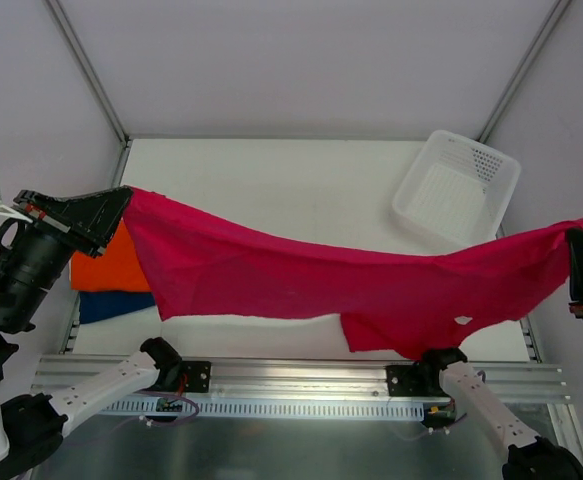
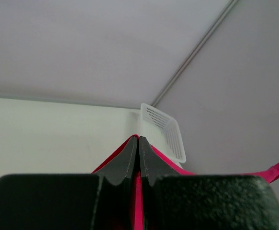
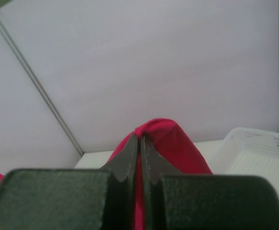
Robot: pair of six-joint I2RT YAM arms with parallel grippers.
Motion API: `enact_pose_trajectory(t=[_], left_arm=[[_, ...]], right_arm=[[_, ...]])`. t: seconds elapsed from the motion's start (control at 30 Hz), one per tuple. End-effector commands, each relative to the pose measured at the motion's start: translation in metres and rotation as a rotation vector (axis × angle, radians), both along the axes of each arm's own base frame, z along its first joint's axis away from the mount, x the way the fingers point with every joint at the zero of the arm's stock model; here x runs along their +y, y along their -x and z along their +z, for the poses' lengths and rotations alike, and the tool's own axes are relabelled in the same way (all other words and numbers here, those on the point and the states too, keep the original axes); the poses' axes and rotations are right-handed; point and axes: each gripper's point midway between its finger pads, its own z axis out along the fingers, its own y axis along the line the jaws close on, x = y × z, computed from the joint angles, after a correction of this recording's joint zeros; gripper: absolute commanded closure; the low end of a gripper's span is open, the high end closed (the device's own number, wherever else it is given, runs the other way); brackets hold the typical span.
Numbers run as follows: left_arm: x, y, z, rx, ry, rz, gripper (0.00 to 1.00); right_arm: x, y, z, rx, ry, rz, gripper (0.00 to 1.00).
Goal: Fold and stack the t-shirts
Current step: Flatten the tshirt out
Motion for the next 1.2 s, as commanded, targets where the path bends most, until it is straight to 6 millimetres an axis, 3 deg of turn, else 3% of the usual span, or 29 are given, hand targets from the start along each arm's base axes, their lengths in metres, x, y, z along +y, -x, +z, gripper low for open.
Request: enact_pose_trajectory(t=[0.0, 0.13, 0.2, 0.33, 0.37, 0.47, 0.5, 0.57, 0.6, 0.73, 0.87, 0.9, 1.0, 1.03, 1.1, 1.13, 1.17], left_arm=[[-0.005, 0.022, 0.004, -0.021, 0.031, -0.102, 1.00], [-0.002, 0.034, 0.007, -0.044, 0.035, -0.130, 1.00], [0.006, 0.037, 0.006, -0.047, 0.043, -0.107, 1.00], [0.011, 0.033, 0.000, -0.041, 0.031, -0.072, 1.00], [0.012, 0.026, -0.005, -0.025, 0.021, -0.041, 1.00], [0.005, 0.003, -0.028, 0.043, -0.031, 0.012, 1.00], [0.004, -0.007, -0.036, 0.070, -0.046, 0.047, 1.00], [-0.001, -0.024, -0.054, 0.122, -0.082, 0.085, 1.00], [0.000, -0.037, -0.063, 0.154, -0.103, 0.140, 1.00], [0.006, -0.076, -0.098, 0.254, -0.204, 0.322, 1.00], [-0.001, -0.112, -0.131, 0.342, -0.285, 0.449, 1.00], [0.000, -0.121, -0.131, 0.336, -0.272, 0.474, 1.00], [-0.005, -0.151, -0.147, 0.369, -0.280, 0.504, 1.00], [0.002, -0.164, -0.159, 0.403, -0.267, 0.513, 1.00], [0.013, -0.190, -0.173, 0.429, -0.262, 0.564, 1.00], [0.015, -0.199, -0.185, 0.447, -0.282, 0.582, 1.00], [0.018, -0.212, -0.199, 0.476, -0.309, 0.615, 1.00]], right_arm=[[0.009, -0.005, 0.022, -0.026, 0.028, 0.037, 1.00], [0.010, 0.000, 0.054, -0.089, 0.012, 0.049, 1.00], [0.011, -0.004, 0.060, -0.097, 0.012, 0.051, 1.00], [0.020, -0.040, 0.050, -0.029, 0.053, 0.031, 1.00], [0.026, -0.059, 0.034, 0.028, 0.071, 0.030, 1.00], [0.035, -0.088, 0.012, 0.086, 0.082, 0.029, 1.00], [0.041, -0.108, -0.008, 0.138, 0.096, 0.028, 1.00], [0.047, -0.129, -0.028, 0.190, 0.107, 0.026, 1.00], [0.054, -0.148, -0.048, 0.244, 0.123, 0.026, 1.00], [0.068, -0.194, -0.089, 0.360, 0.159, 0.025, 1.00], [0.088, -0.241, -0.121, 0.442, 0.186, 0.051, 1.00], [0.095, -0.258, -0.136, 0.484, 0.199, 0.059, 1.00], [0.107, -0.288, -0.154, 0.529, 0.178, 0.086, 1.00], [0.114, -0.306, -0.172, 0.577, 0.189, 0.101, 1.00], [0.121, -0.326, -0.179, 0.587, 0.191, 0.112, 1.00], [0.129, -0.343, -0.200, 0.636, 0.204, 0.132, 1.00], [0.132, -0.353, -0.198, 0.629, 0.201, 0.133, 1.00]])
